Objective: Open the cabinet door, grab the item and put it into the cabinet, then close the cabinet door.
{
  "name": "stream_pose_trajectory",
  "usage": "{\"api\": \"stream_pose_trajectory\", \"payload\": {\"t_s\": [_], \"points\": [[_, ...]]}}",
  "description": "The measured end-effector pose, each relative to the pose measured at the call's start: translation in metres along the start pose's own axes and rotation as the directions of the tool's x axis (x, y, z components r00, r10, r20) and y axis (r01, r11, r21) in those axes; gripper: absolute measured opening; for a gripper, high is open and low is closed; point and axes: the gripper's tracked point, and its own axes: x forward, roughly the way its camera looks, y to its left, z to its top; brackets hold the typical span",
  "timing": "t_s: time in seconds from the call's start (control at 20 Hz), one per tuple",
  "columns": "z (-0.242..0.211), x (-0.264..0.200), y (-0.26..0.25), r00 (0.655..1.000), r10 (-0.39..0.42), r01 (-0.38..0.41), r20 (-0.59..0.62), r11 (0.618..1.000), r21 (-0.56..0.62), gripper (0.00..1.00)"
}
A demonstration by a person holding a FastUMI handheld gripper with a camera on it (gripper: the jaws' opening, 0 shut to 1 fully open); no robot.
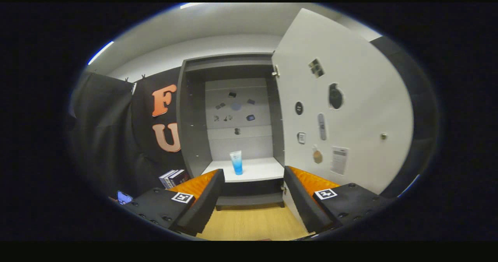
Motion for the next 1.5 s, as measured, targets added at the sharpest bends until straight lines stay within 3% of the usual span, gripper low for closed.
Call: {"api": "stream_pose_trajectory", "payload": {"t_s": [0.2, 0.35, 0.7, 1.1, 1.5], "points": [[0.023, -0.055, -0.076, 0.982, -0.154, 0.156, 0.113, 0.988, -0.004, 0.97], [0.032, -0.088, -0.098, 0.971, -0.181, 0.178, 0.154, 0.983, 0.037, 0.94], [0.045, -0.104, -0.203, 0.894, -0.397, 0.393, 0.209, 0.917, 0.063, 0.97], [0.033, -0.051, -0.225, 0.911, -0.386, 0.385, 0.147, 0.922, 0.039, 0.97], [0.037, -0.048, -0.216, 0.901, -0.401, 0.41, 0.166, 0.912, -0.025, 0.97]]}}
